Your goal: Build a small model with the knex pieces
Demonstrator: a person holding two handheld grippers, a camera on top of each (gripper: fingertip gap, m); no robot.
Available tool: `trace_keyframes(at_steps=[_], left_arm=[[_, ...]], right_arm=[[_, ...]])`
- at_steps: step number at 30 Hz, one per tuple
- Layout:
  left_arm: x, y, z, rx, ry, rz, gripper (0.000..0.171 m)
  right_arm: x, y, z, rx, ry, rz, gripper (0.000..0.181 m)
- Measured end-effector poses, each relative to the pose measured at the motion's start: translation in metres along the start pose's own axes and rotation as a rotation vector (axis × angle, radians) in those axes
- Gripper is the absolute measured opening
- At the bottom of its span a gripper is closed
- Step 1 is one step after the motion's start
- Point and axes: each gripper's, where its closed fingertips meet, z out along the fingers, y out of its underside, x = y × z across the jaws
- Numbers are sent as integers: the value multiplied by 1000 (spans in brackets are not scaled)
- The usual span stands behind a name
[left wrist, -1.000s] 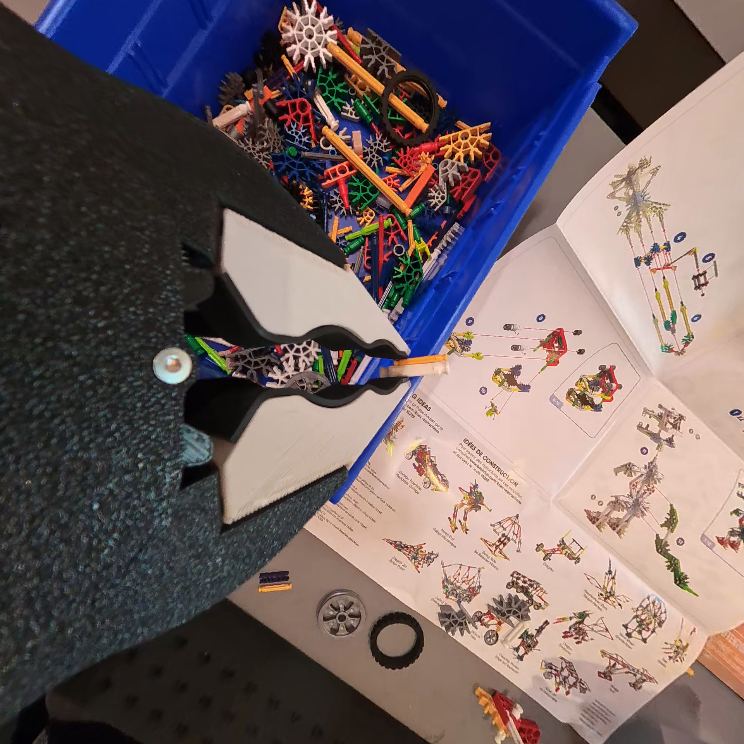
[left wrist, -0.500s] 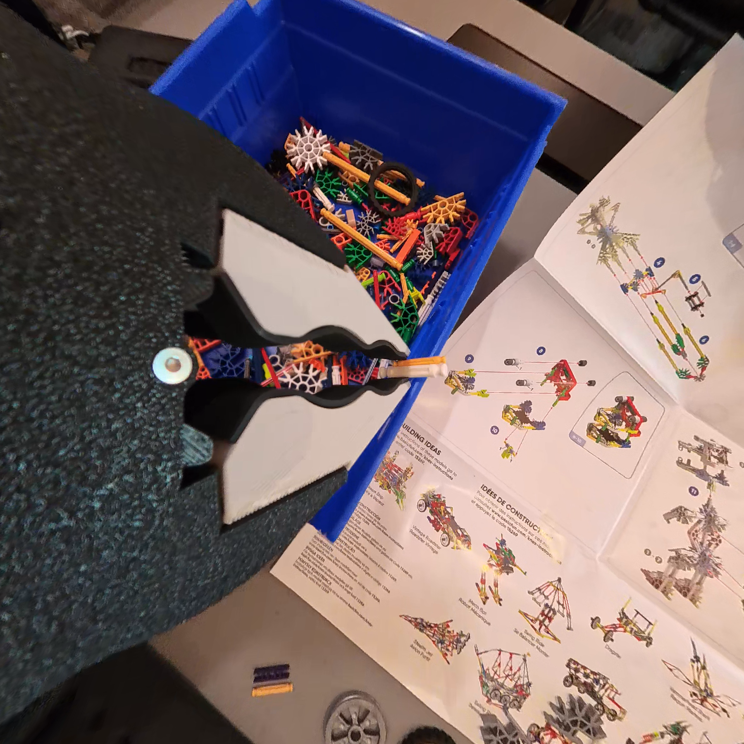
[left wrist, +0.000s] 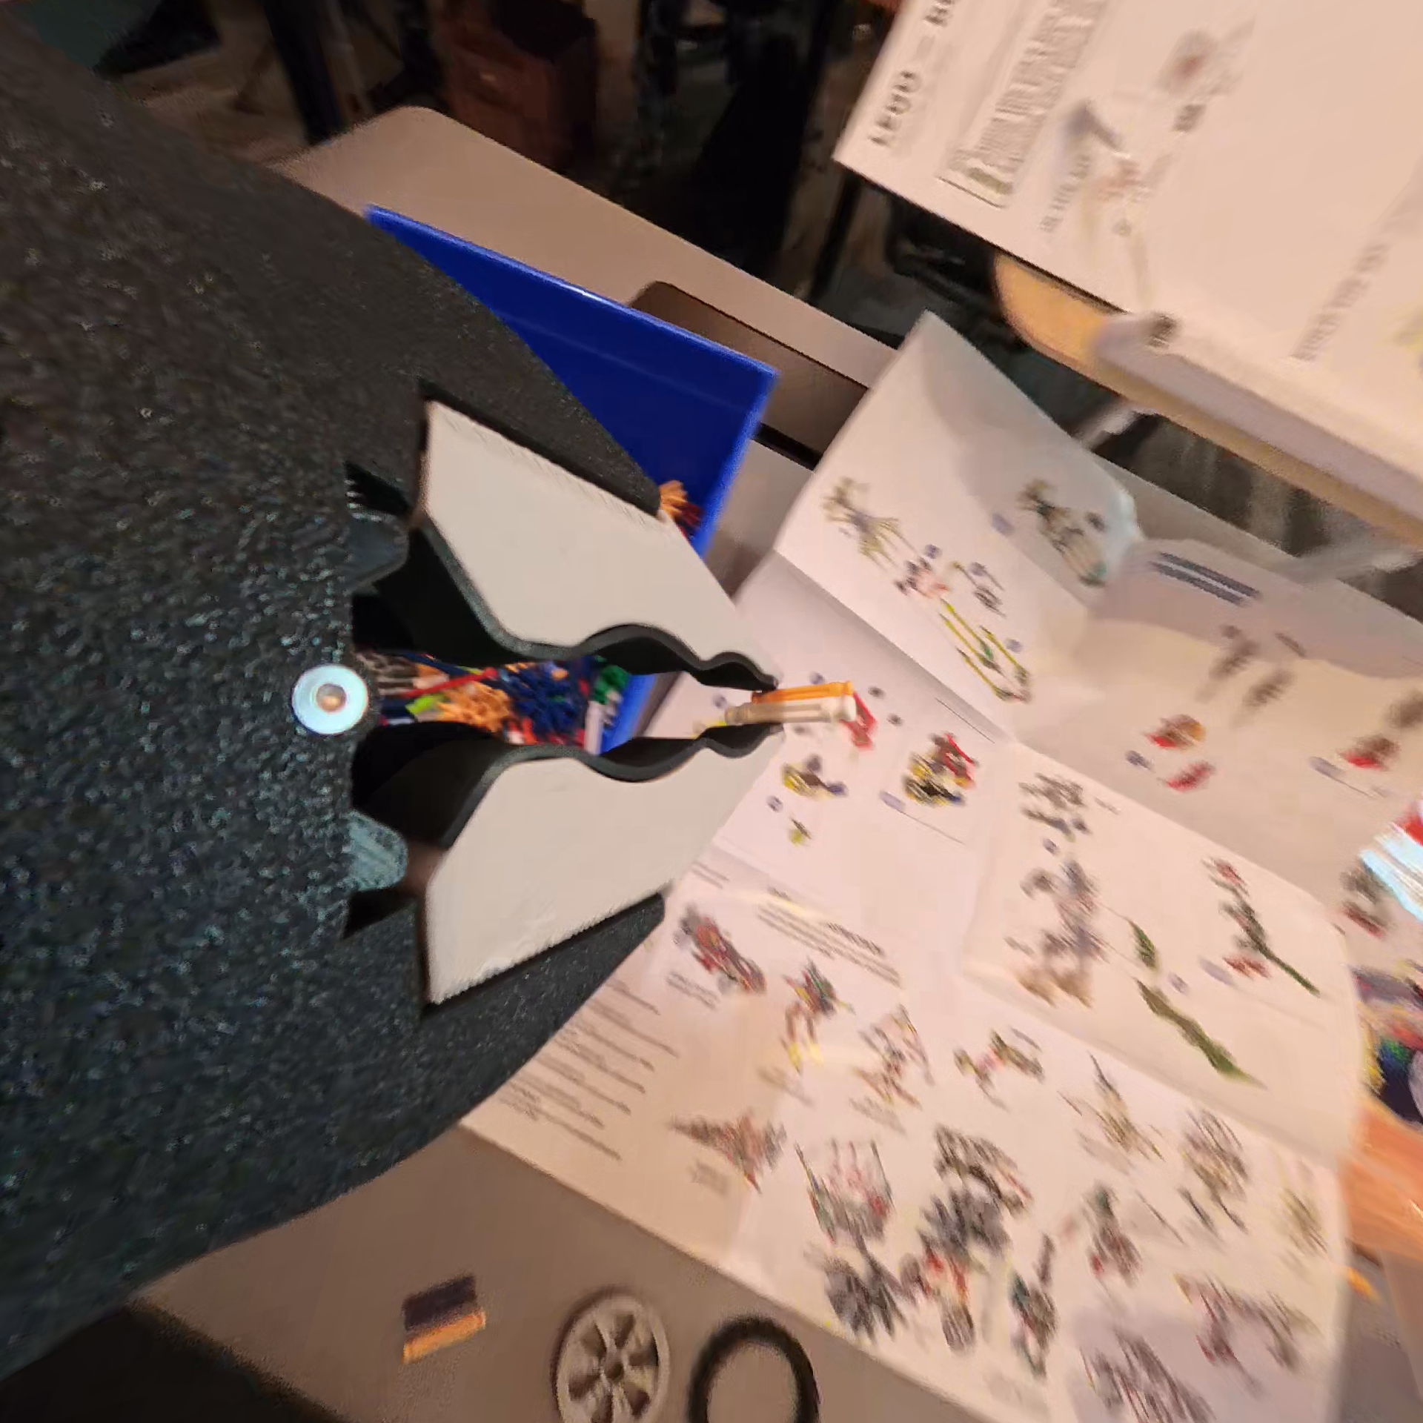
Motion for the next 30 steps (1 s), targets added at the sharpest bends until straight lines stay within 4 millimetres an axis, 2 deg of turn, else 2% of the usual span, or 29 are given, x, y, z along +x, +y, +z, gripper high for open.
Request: trace_keyframes(at_steps=[3, 7, 9, 13, 18, 23, 30], left_arm=[[38, -34, 9, 52, 75, 84, 7], [100, -69, 38, 92, 160, 221, 8], [130, -77, 54, 76, 180, 326, 8], [166, -84, 71, 69, 189, 448, 8], [185, -78, 82, 64, 287, 390, 8], [191, -84, 80, 97, 347, 317, 8], [203, -80, 87, 82, 398, 290, 8]], right_arm=[[7, -12, -3, 26, 79, -44, 13], [15, -28, -3, 71, 186, -87, 13], [17, -32, -2, 82, 223, -111, 14], [13, -33, 5, 68, 254, -169, 16], [13, -25, 15, 22, 277, -223, 19], [10, -22, 22, -10, 296, -296, 19], [8, -24, 31, 1, 312, -331, 16]])
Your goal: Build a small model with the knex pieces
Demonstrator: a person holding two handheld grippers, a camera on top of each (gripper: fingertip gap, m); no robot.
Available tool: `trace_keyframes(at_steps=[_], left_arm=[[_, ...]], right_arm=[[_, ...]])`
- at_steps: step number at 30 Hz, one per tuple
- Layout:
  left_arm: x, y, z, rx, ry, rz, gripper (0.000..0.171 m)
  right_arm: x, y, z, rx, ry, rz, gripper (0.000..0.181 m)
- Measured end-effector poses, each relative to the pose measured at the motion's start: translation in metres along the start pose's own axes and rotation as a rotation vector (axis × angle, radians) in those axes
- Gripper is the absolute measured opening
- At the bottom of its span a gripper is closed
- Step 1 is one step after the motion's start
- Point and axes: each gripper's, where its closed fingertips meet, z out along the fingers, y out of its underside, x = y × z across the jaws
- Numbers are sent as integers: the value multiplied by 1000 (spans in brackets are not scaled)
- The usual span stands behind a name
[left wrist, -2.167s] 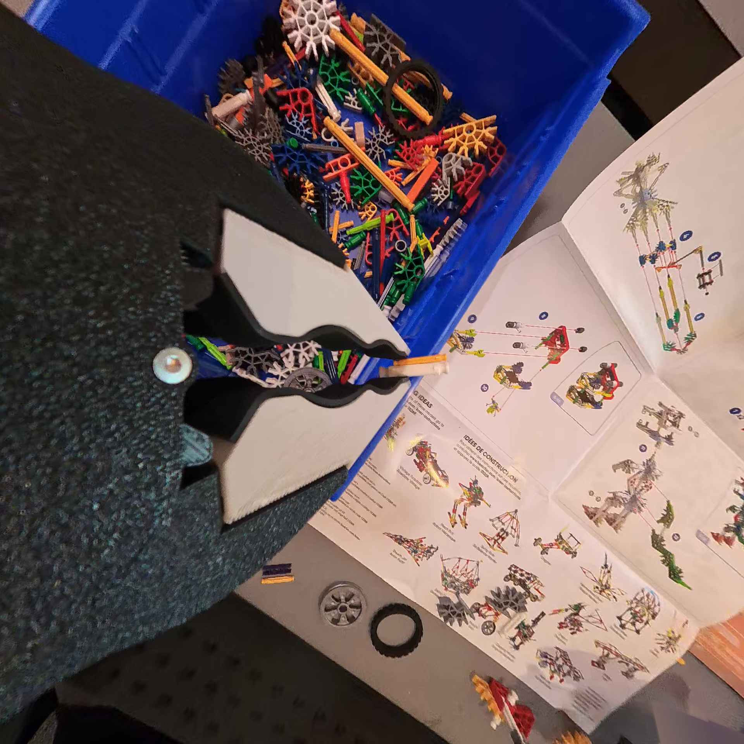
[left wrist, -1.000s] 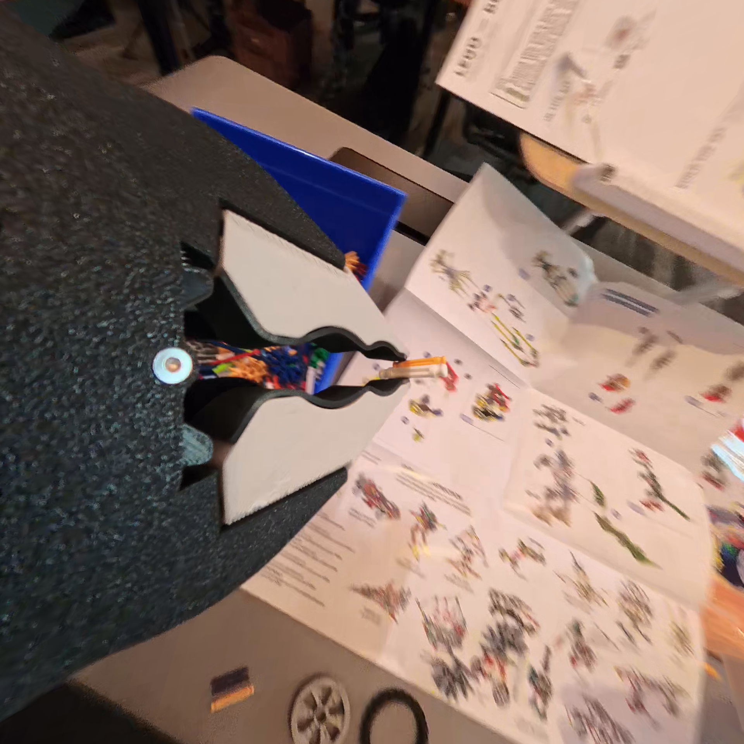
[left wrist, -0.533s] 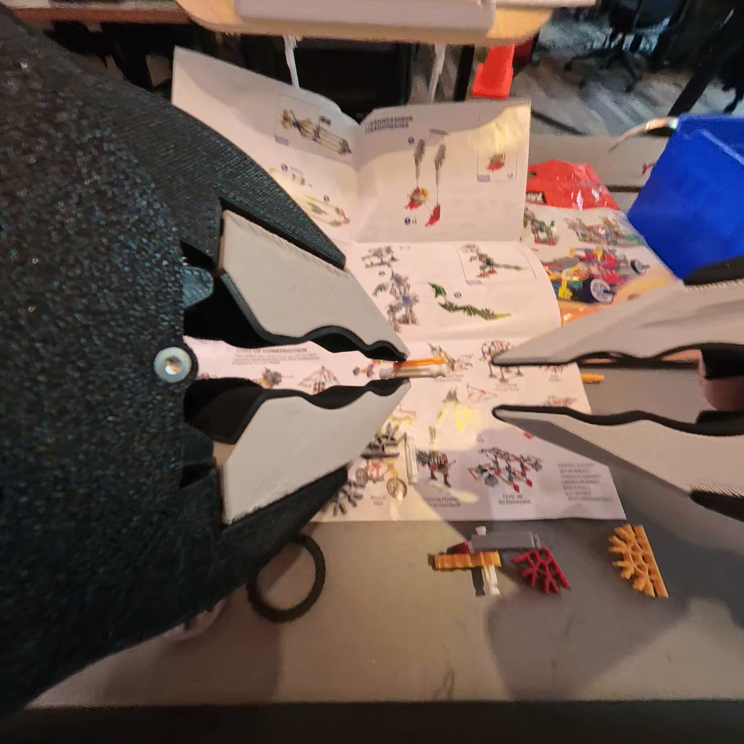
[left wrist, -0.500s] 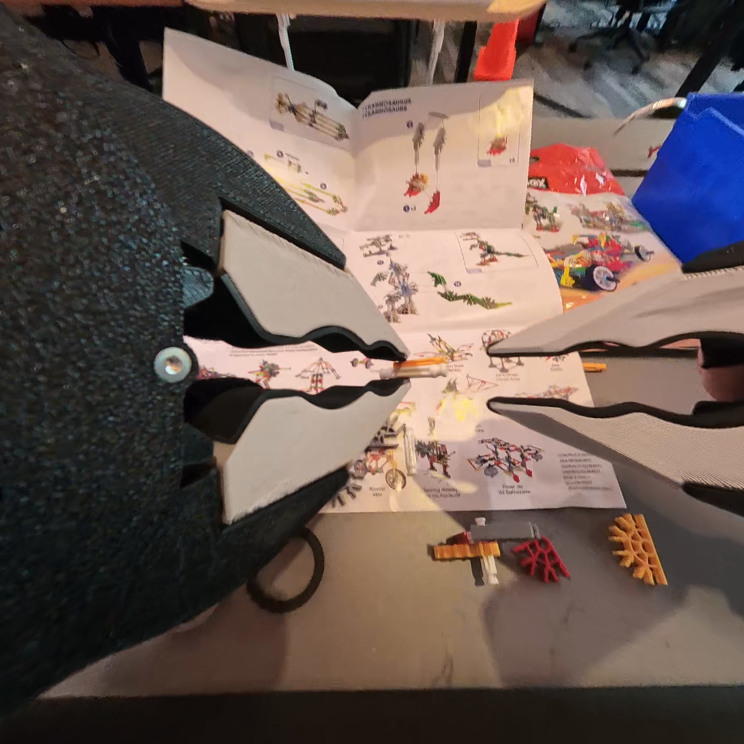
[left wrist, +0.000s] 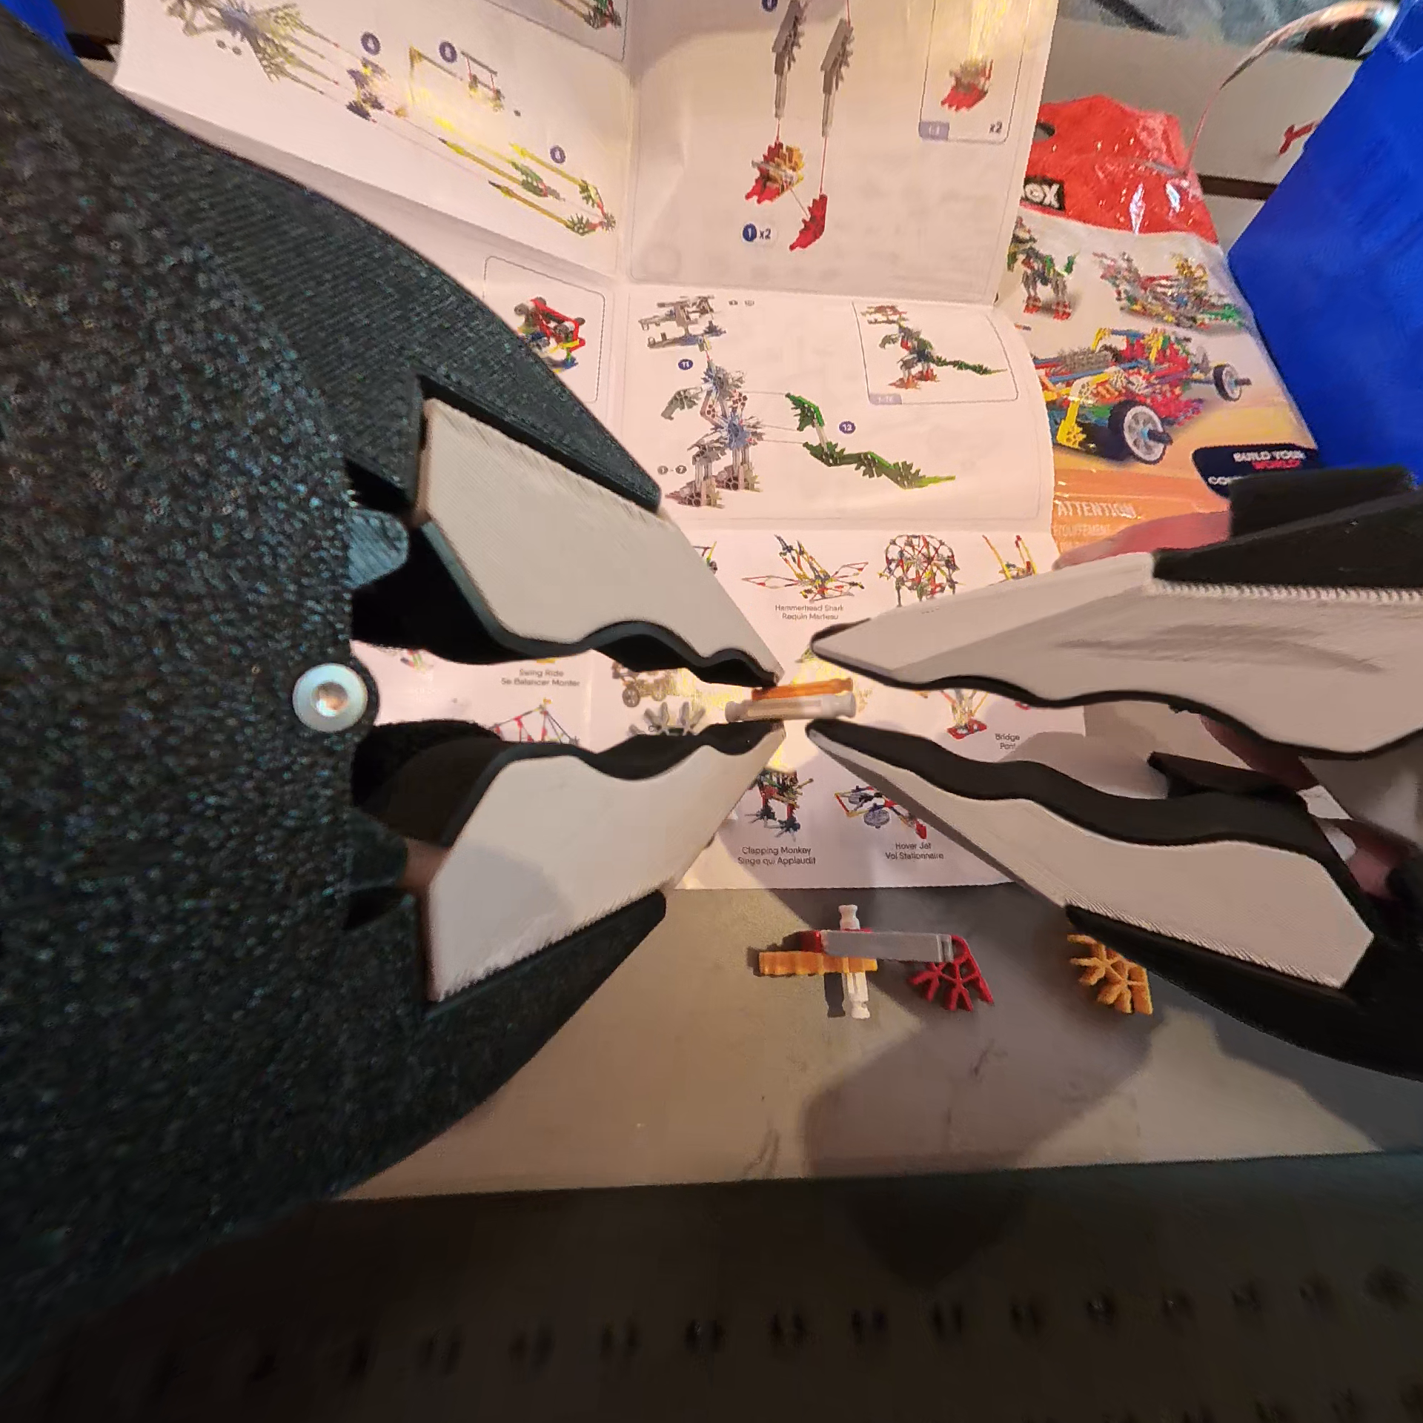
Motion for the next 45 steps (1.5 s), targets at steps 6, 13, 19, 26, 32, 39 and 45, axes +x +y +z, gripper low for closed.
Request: trace_keyframes(at_steps=[6, 13, 19, 26, 32, 39, 45], left_arm=[[-1, 0, 2, 17, 12, -32, 8], [-12, 21, 11, -56, -21, -85, 25], [-4, 24, 13, -64, 29, -79, 32], [46, 20, 16, -77, 232, -4, 29], [70, 19, 25, -100, 303, 38, 28], [77, 18, 33, -93, 311, 36, 18], [81, 20, 38, -101, 313, 41, 9]], right_arm=[[-3, -1, 0, 3, -11, -16, 7], [-2, 4, -1, 21, -62, 104, 5], [1, 10, -7, 21, -124, 199, 5], [-19, 31, -20, -36, -335, 310, 5], [-30, 33, -25, -51, -412, 323, 5], [-36, 37, -34, -75, -476, 326, 5], [-45, 38, -38, -92, -528, 310, 6]])
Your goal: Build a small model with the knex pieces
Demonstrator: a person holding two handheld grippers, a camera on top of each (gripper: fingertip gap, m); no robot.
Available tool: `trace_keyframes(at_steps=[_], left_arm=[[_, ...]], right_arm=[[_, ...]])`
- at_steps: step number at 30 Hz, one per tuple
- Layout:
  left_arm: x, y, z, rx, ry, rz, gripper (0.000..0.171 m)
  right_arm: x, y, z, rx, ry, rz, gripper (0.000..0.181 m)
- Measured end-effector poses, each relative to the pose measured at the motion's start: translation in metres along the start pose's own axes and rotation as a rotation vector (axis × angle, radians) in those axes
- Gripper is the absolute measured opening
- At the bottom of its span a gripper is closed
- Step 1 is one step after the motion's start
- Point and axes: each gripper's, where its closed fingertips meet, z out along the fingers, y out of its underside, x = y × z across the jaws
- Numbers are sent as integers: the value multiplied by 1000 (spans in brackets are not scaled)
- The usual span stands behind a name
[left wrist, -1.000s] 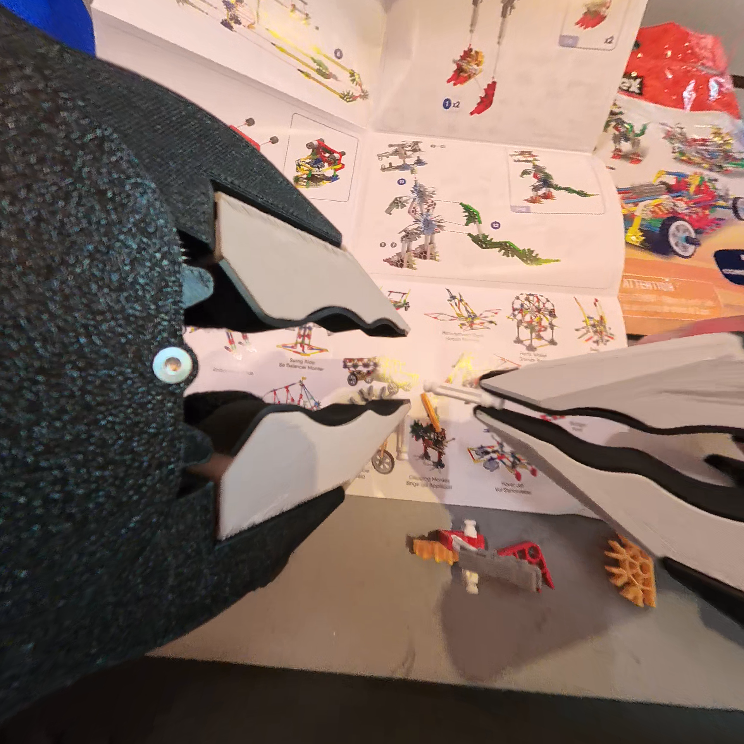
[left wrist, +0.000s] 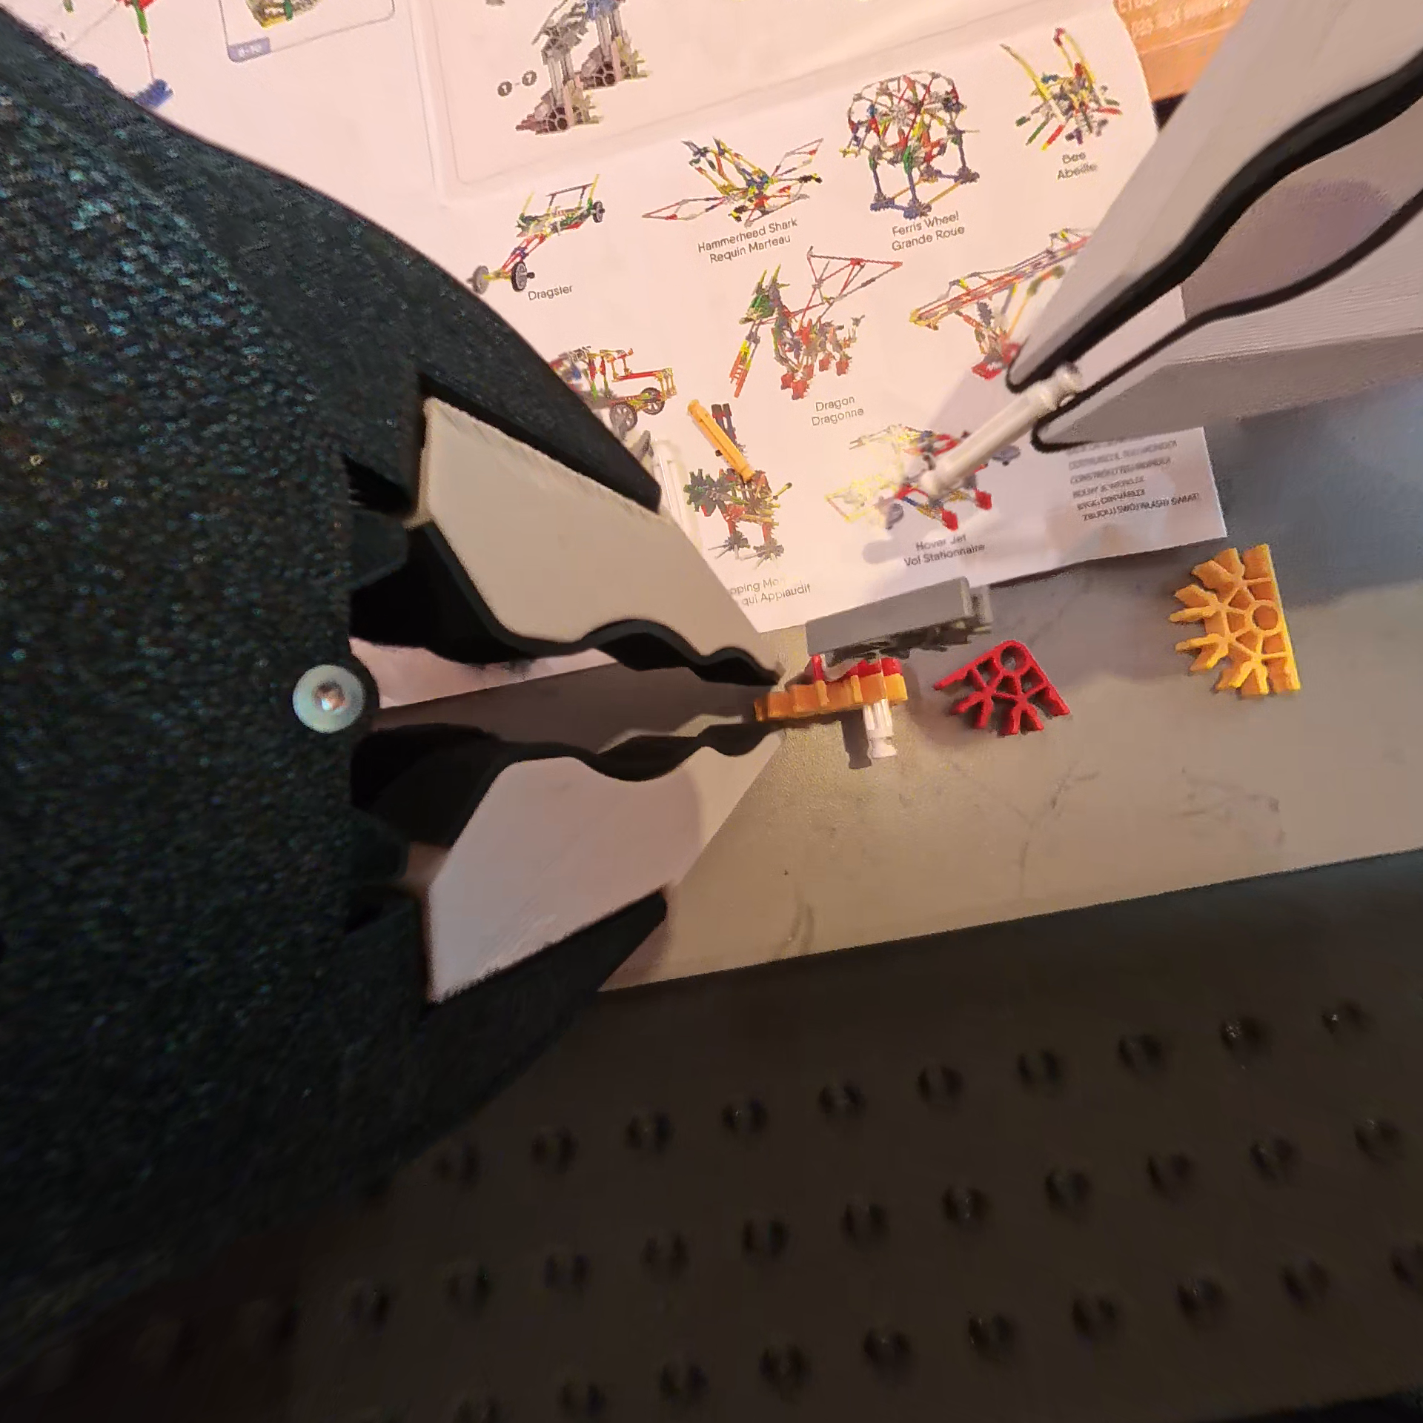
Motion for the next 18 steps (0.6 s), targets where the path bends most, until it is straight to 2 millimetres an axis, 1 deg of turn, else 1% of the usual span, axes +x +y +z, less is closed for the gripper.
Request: trace_keyframes(at_steps=[1, 7, 12, 15, 18], left_arm=[[0, 0, 1, 0, -3, 1, 6], [-2, 2, 0, 0, -5, -2, 6], [-15, 15, -7, -27, -37, -21, 6], [-14, 19, -9, -28, -21, -33, 6], [-15, 22, -7, -41, -22, -38, 6]], right_arm=[[-3, 1, 0, -9, -13, -1, 6], [-17, 6, 0, -40, -83, -8, 6], [-26, 8, 3, -63, -123, -19, 6], [-29, 8, 4, -67, -131, -26, 6], [-31, 9, 5, -75, -140, -29, 6]])
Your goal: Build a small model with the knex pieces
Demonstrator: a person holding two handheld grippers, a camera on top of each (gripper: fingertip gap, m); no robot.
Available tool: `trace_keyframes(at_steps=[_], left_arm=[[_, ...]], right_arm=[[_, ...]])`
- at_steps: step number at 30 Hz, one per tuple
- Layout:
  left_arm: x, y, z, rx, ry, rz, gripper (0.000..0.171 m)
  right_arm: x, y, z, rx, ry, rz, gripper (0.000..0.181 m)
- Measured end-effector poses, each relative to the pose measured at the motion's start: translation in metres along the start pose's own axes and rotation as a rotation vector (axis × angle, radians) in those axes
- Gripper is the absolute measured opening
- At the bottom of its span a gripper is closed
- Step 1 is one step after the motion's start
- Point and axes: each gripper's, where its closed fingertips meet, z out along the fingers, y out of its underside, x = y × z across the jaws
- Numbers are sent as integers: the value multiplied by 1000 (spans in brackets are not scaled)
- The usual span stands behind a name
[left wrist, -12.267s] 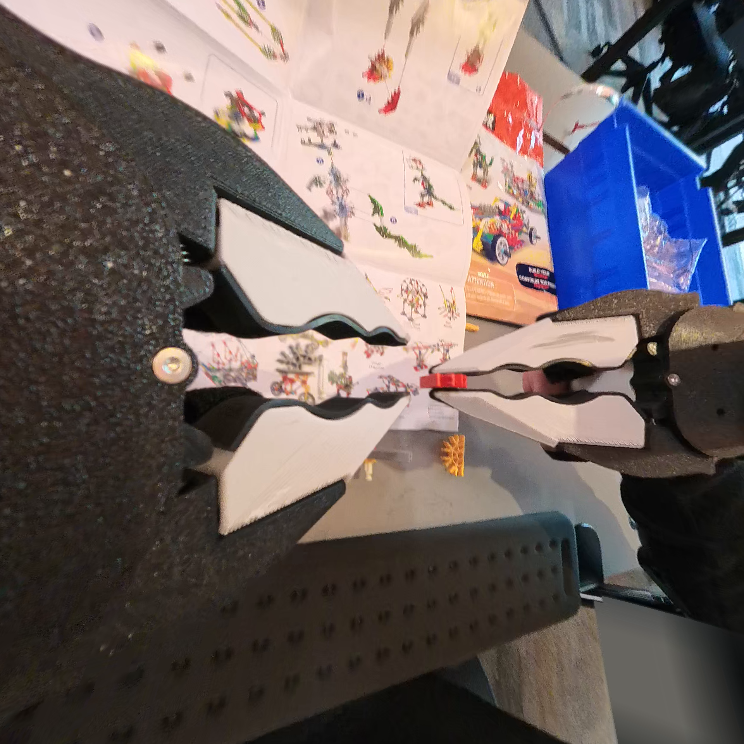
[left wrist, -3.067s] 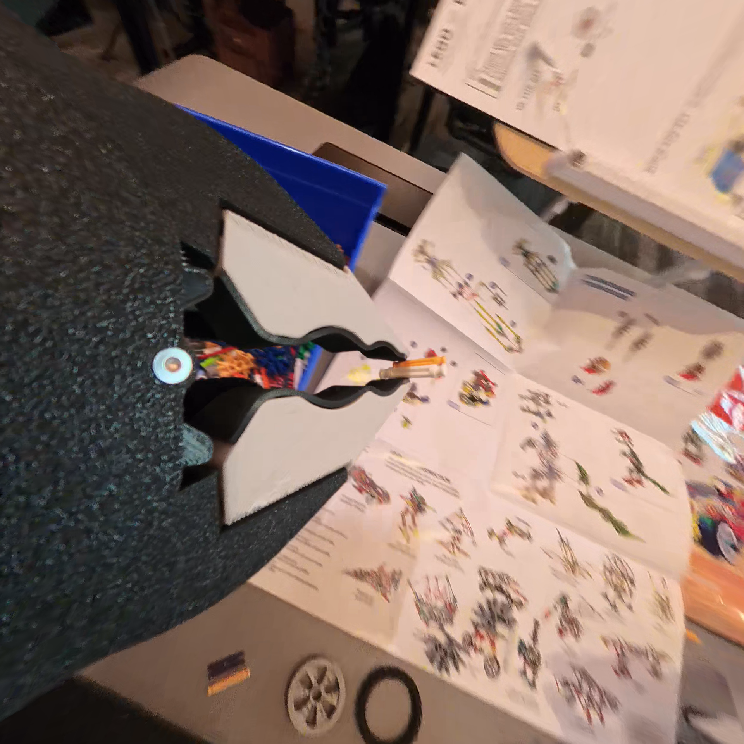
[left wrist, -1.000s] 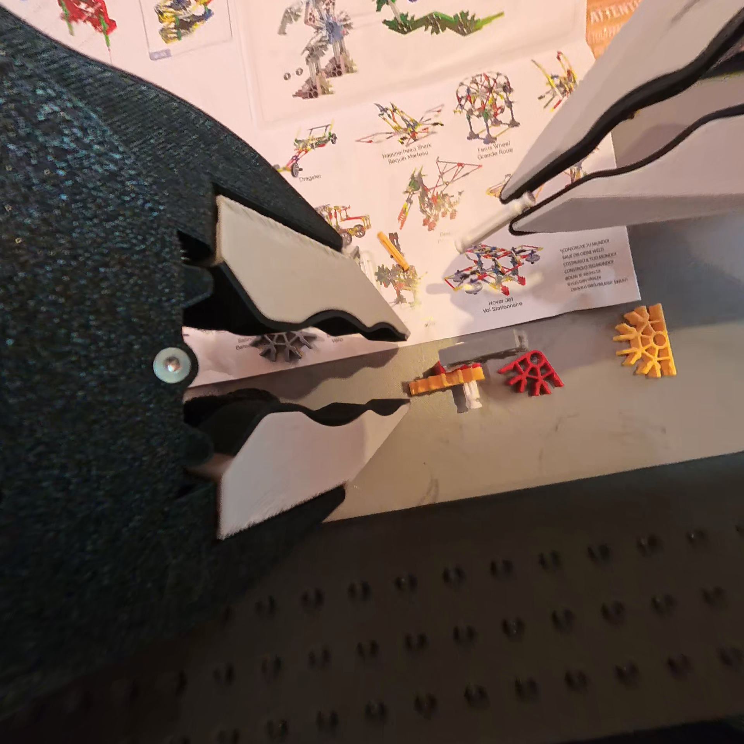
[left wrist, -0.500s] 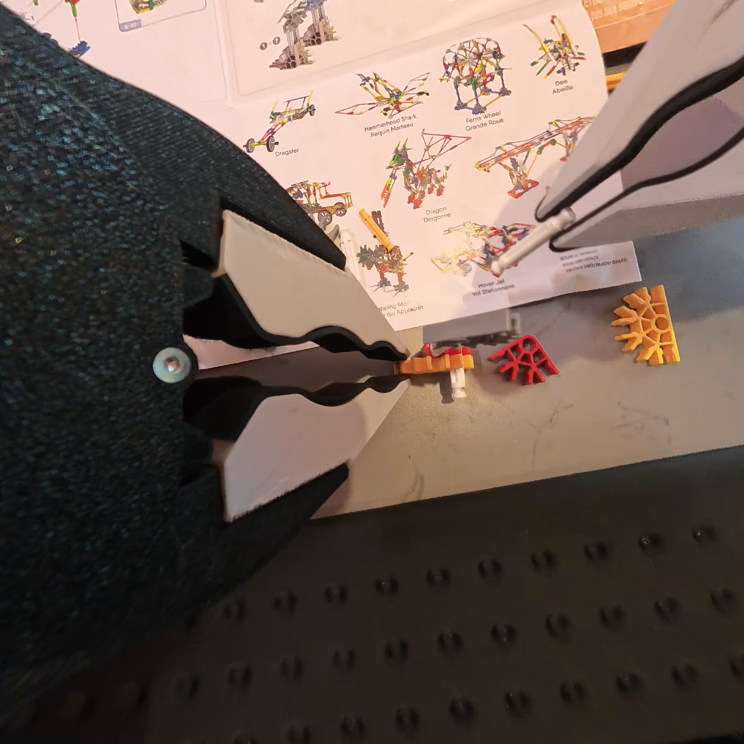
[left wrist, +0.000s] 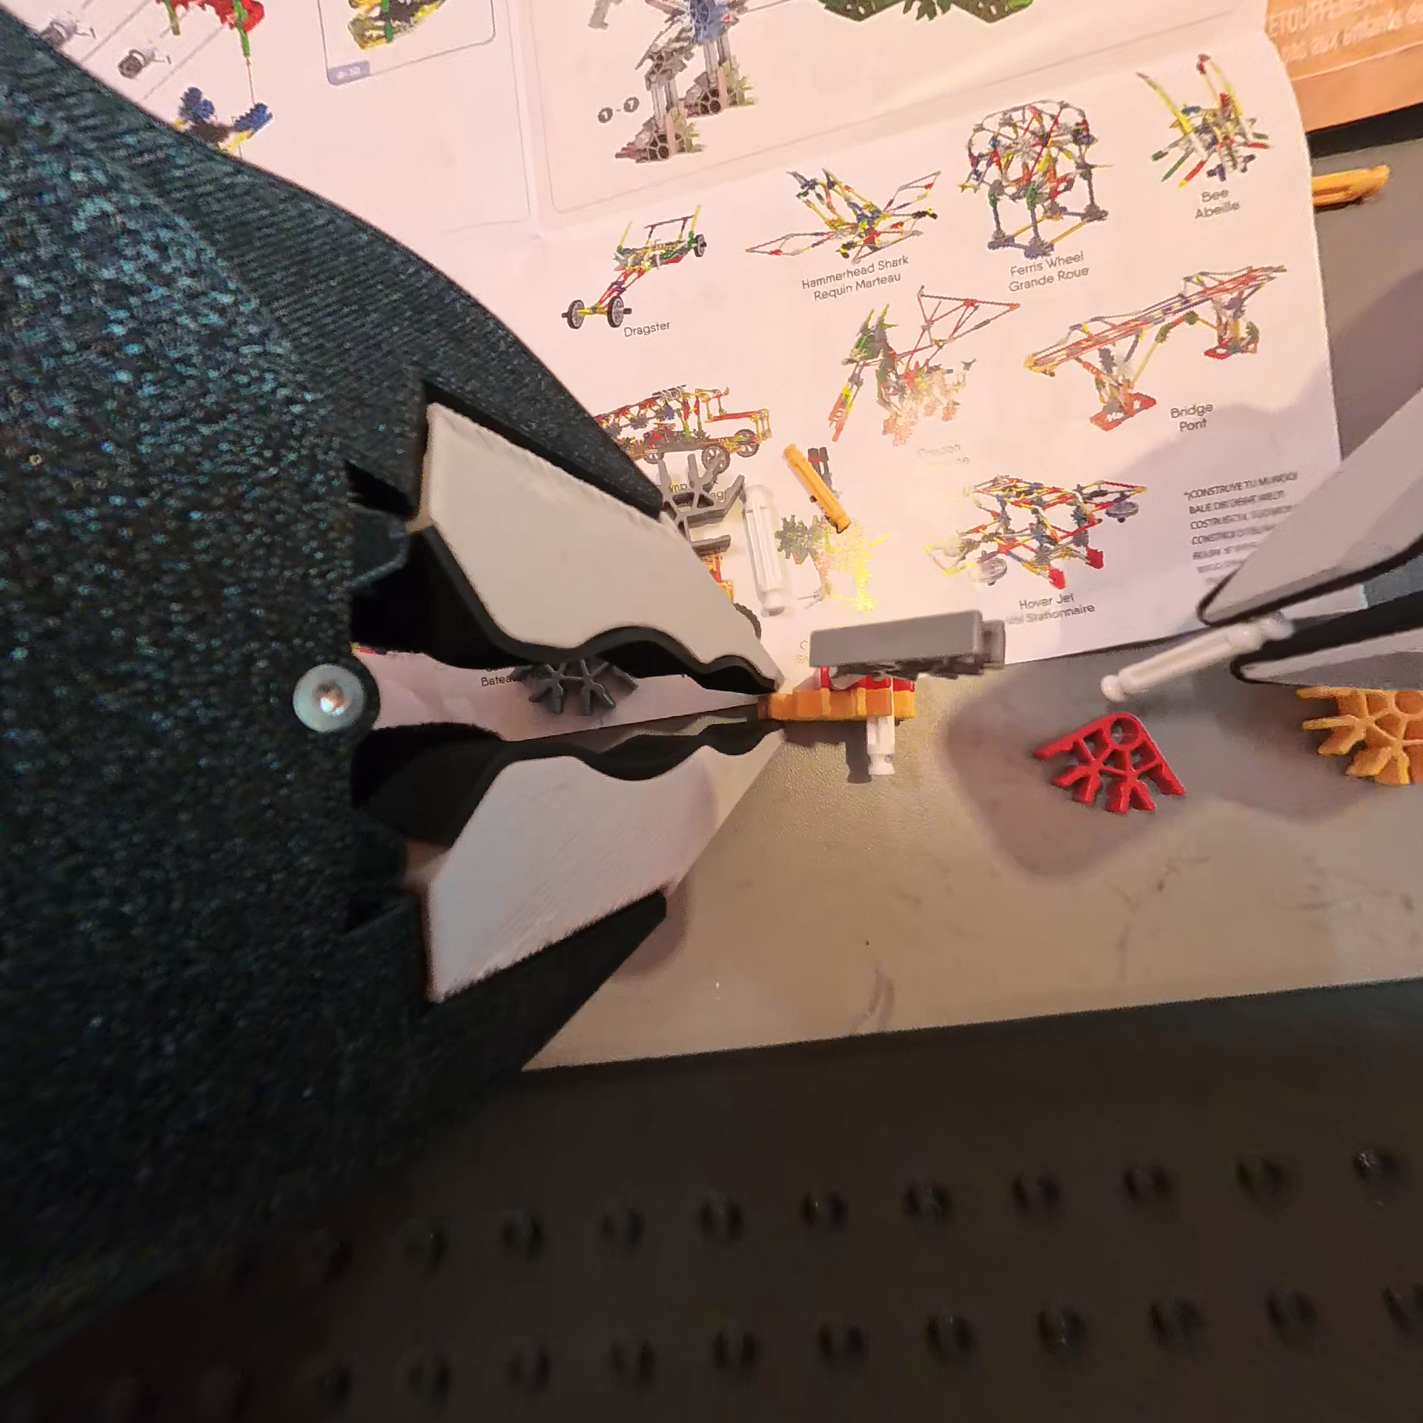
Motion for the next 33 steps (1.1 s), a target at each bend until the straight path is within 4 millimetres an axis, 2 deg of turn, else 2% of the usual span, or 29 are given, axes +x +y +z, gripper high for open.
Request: trace_keyframes(at_steps=[10, 22, 26, 29, 33], left_arm=[[-4, 4, -2, -15, -16, -3, 17], [-4, 2, -5, -11, -23, 3, 21], [-8, -1, -13, 5, -44, 4, 24], [-12, -5, -26, 24, -70, 11, 24], [-3, -20, -44, 112, -22, 7, 23]], right_arm=[[-12, 6, 6, -37, -63, -4, 6], [-7, 3, 10, -32, -27, -21, 6], [-5, 1, 7, -23, -14, -24, 6], [-5, 1, 4, -21, -12, -20, 6], [-6, 2, 2, -26, -21, -17, 6]])
